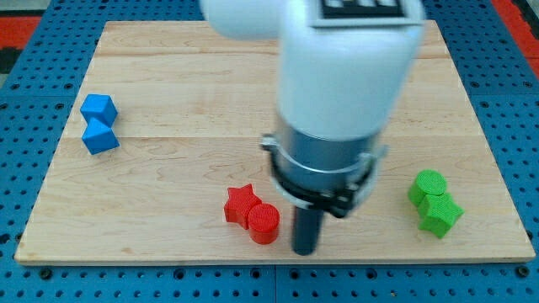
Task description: Slightly push the red blocks towards center side of board
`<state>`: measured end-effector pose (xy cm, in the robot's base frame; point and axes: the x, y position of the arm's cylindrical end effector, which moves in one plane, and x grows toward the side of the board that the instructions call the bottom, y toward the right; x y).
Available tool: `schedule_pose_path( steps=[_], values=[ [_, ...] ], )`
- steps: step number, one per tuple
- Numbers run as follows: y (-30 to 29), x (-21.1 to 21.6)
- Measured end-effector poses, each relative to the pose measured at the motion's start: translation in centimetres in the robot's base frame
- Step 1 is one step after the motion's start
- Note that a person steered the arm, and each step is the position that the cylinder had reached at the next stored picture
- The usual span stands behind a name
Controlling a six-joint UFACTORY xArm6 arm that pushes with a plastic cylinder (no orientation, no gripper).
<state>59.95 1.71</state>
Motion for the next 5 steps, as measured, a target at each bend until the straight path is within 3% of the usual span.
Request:
schedule_pose_path(
  steps=[1, 3, 5],
  values=[
    [-5.0, 0.0],
    [-9.3, -4.4],
    [-9.7, -4.1]
  ],
)
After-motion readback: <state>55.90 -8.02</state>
